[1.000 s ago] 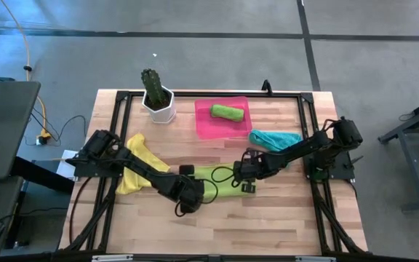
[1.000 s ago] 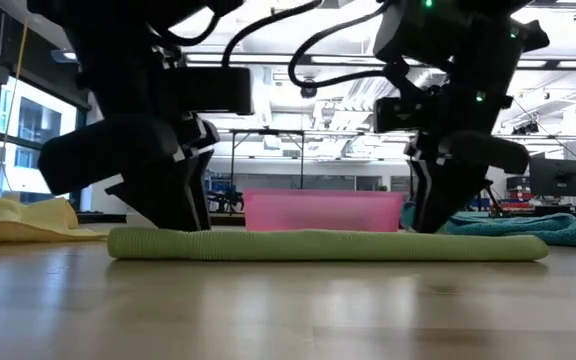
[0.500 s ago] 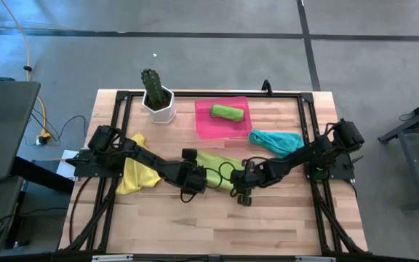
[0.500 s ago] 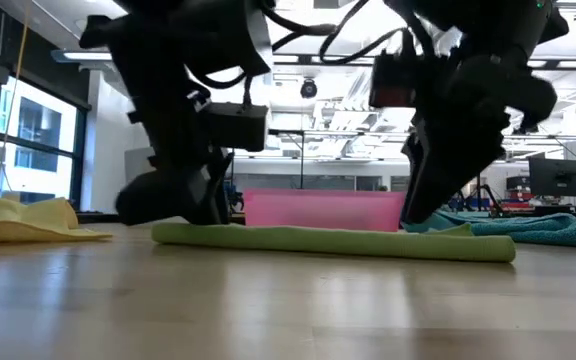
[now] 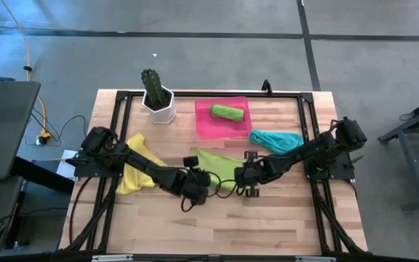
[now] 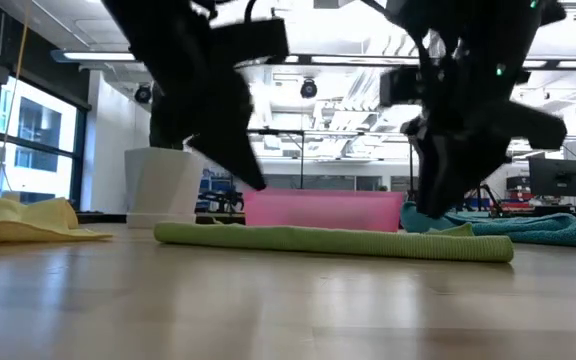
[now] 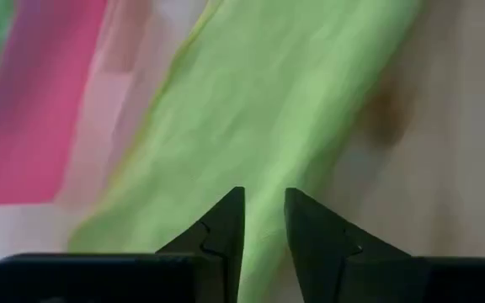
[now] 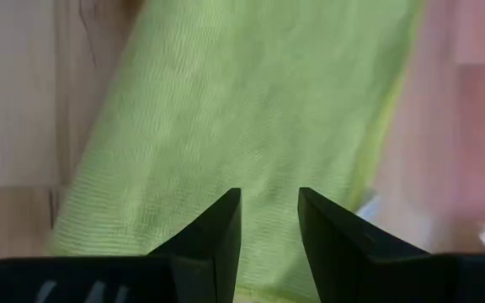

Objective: Roll microfiber towels into tight, uniform cylinder then place into a basket
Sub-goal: Roll the light green microfiber cloth

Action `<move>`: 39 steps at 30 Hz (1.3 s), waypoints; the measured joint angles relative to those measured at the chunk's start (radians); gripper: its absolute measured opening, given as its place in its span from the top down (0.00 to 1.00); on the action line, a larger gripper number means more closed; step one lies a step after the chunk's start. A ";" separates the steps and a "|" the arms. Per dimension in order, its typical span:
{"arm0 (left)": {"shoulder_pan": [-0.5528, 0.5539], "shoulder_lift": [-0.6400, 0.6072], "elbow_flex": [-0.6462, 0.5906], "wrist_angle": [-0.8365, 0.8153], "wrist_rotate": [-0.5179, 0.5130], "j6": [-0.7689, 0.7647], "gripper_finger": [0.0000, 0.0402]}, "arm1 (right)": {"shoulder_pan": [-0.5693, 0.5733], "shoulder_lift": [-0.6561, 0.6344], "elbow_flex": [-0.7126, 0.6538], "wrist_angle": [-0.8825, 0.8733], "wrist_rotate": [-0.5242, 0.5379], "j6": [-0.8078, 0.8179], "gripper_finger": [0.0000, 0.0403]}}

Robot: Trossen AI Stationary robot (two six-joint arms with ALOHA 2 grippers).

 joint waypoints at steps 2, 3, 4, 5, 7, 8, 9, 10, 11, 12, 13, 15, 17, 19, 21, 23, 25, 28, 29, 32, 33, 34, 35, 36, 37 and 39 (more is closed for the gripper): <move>-0.015 0.010 0.000 0.069 0.006 -0.041 0.82 | -0.019 0.000 -0.014 -0.016 -0.020 -0.015 0.72; -0.021 0.015 -0.004 0.097 -0.001 -0.063 0.82 | -0.028 0.000 -0.018 -0.020 -0.027 -0.018 0.72; -0.023 0.021 -0.004 0.111 -0.010 -0.079 0.82 | -0.034 0.000 -0.022 -0.031 -0.029 -0.018 0.72; -0.026 0.029 -0.004 0.124 -0.017 -0.093 0.82 | -0.038 0.000 -0.025 -0.039 -0.030 -0.018 0.72; -0.021 0.047 -0.004 0.127 -0.020 -0.125 0.83 | -0.043 0.000 -0.033 -0.029 -0.030 -0.018 0.72; -0.017 0.056 -0.005 0.123 -0.020 -0.142 0.83 | -0.043 0.000 -0.039 -0.026 -0.033 -0.018 0.72; -0.012 0.066 -0.005 0.123 -0.019 -0.160 0.83 | -0.045 0.000 -0.047 -0.026 -0.036 -0.017 0.72; -0.007 0.075 -0.005 0.124 -0.020 -0.177 0.83 | -0.045 0.000 -0.054 -0.029 -0.041 -0.008 0.72; -0.002 0.085 -0.005 0.124 -0.022 -0.188 0.83 | -0.045 0.000 -0.061 -0.025 -0.050 0.009 0.72; 0.001 0.093 -0.006 0.123 -0.022 -0.194 0.83 | -0.045 0.000 -0.069 -0.015 -0.066 0.031 0.72; 0.004 0.101 -0.006 0.122 -0.018 -0.196 0.83 | -0.045 0.000 -0.078 -0.006 -0.084 0.051 0.72; 0.008 0.108 -0.006 0.108 0.003 -0.198 0.83 | -0.042 0.000 -0.093 0.019 -0.116 0.094 0.72; 0.011 0.109 -0.006 0.095 0.038 -0.198 0.83 | -0.031 0.000 -0.104 0.067 -0.141 0.133 0.72; 0.013 0.110 -0.006 0.074 0.063 -0.199 0.83 | -0.013 0.000 -0.116 0.124 -0.151 0.168 0.72; 0.007 0.098 -0.006 0.056 0.083 -0.205 0.83 | 0.005 0.001 -0.120 0.184 -0.155 0.223 0.72; -0.006 0.087 0.001 0.059 0.098 -0.214 0.83 | 0.024 0.001 -0.120 0.257 -0.155 0.276 0.72; -0.026 0.068 0.000 0.055 0.121 -0.215 0.83 | 0.041 0.001 -0.120 0.334 -0.155 0.298 0.72; -0.057 0.044 0.001 0.072 0.149 -0.216 0.83 | 0.064 0.001 -0.120 0.457 -0.146 0.288 0.72; -0.068 0.038 0.001 0.074 0.150 -0.211 0.83 | 0.068 0.001 -0.120 0.482 -0.143 0.268 0.72; -0.096 0.033 0.001 0.127 0.146 -0.163 0.83 | 0.075 -0.004 -0.111 0.454 -0.141 0.151 0.72; -0.103 0.033 0.001 0.145 0.138 -0.149 0.83 | 0.075 -0.004 -0.106 0.427 -0.138 0.106 0.72; -0.109 0.033 0.001 0.168 0.134 -0.135 0.83 | 0.075 -0.004 -0.101 0.388 -0.135 0.065 0.72; -0.113 0.037 0.002 0.199 0.135 -0.129 0.83 | 0.073 -0.004 -0.097 0.343 -0.130 0.031 0.72; -0.116 0.040 0.002 0.218 0.135 -0.129 0.83 | 0.071 -0.004 -0.094 0.297 -0.121 0.005 0.72; -0.121 0.041 0.001 0.225 0.135 -0.131 0.83 | 0.068 -0.004 -0.093 0.249 -0.110 -0.013 0.72; -0.126 0.041 0.001 0.252 0.136 -0.152 0.83 | 0.061 -0.004 -0.092 0.155 -0.084 -0.022 0.72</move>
